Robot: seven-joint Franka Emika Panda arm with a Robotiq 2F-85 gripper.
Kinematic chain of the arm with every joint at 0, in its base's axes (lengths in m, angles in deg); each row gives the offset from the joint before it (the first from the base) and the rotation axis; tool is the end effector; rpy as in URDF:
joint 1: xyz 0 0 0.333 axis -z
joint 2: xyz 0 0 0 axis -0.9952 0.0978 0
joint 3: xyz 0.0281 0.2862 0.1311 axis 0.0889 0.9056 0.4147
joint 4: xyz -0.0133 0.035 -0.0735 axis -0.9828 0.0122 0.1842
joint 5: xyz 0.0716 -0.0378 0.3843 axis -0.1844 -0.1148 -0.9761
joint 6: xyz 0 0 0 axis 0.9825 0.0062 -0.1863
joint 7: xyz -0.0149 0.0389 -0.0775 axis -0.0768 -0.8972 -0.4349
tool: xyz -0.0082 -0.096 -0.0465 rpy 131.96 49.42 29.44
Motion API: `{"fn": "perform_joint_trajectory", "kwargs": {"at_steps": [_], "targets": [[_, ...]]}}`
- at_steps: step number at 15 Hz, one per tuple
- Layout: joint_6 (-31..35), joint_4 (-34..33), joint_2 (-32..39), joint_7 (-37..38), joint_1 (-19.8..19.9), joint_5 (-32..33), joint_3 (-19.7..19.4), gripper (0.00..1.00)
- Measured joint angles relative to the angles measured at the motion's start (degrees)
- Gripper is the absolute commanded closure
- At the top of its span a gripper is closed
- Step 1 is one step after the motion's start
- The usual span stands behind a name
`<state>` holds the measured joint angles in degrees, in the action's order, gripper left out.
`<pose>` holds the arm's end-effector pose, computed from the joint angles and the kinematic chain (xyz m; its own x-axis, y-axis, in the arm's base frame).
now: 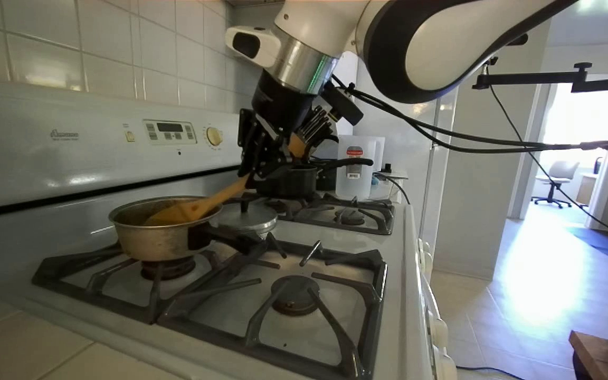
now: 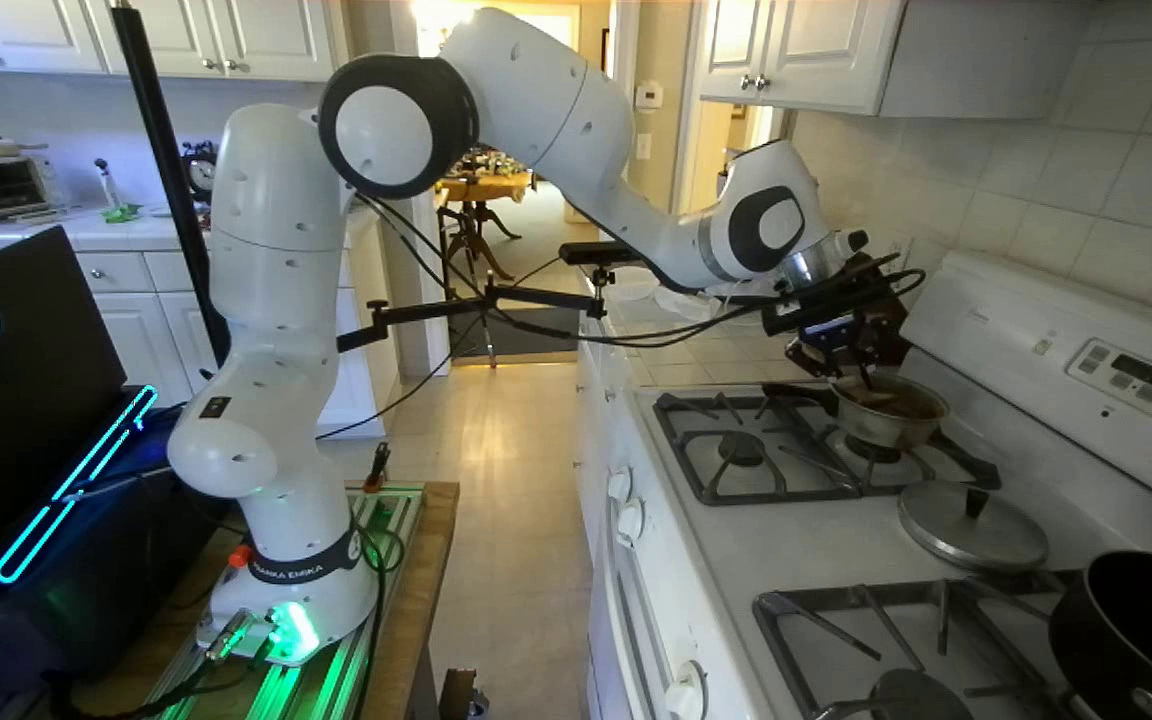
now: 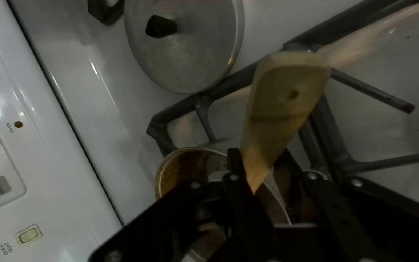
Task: Use the wooden spoon to stir in the pot
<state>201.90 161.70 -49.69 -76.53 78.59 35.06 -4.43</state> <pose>0.6484 0.1489 0.4408 0.3653 0.9304 0.0319 0.7626 -0.3187 0.5629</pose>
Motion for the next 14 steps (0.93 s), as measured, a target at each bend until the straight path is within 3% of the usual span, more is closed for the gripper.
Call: {"fn": "perform_joint_trajectory", "kwargs": {"at_steps": [14], "targets": [[-0.1,1.5,-2.5,0.0,0.7,-0.1,-2.2,0.93]]}}
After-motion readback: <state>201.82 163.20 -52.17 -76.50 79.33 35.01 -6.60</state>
